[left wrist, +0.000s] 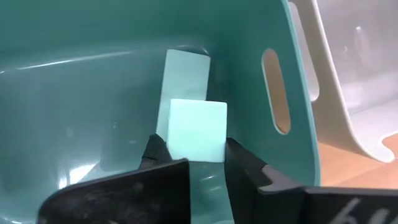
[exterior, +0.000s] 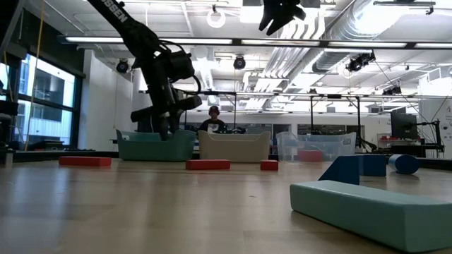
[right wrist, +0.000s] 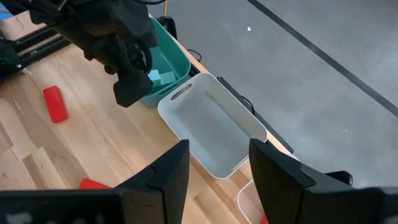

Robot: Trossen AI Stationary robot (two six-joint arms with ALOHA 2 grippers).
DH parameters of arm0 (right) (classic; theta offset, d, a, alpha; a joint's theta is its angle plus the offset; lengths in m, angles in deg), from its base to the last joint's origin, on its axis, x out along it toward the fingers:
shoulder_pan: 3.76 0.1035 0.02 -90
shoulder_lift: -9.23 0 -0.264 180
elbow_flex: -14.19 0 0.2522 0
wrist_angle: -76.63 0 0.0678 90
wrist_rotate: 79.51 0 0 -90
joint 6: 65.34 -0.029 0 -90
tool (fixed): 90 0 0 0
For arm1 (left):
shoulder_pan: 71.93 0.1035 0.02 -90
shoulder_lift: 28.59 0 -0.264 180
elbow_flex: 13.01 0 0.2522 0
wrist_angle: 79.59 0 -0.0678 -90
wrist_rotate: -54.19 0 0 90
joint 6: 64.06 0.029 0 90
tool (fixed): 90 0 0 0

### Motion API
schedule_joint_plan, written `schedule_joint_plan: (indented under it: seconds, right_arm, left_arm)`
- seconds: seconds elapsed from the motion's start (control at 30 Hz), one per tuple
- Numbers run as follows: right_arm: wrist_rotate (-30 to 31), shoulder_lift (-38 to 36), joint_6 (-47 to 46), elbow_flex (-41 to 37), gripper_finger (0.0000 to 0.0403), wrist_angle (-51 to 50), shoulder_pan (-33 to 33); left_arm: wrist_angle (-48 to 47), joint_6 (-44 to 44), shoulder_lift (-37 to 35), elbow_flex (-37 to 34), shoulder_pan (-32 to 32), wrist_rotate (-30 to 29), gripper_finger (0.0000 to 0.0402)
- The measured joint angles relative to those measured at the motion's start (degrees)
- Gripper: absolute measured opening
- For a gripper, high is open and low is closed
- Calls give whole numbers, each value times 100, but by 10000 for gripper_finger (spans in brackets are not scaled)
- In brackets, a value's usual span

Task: Sort & place blocks by color
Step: Put the top light blue block into the green bin, then put the blue block into the gray bin

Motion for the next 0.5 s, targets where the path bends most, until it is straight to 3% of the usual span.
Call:
schedule_joint_plan:
  seconds: [0.33,0.5]
  right_arm:
    - [-380,-2,-269,0,158,-25,2]
    - [-612,-2,-675,0,158,-225,36]
  left_arm:
    - [6,295,-22,52,12,74,85]
    - [-71,530,-22,363,102,590,94]
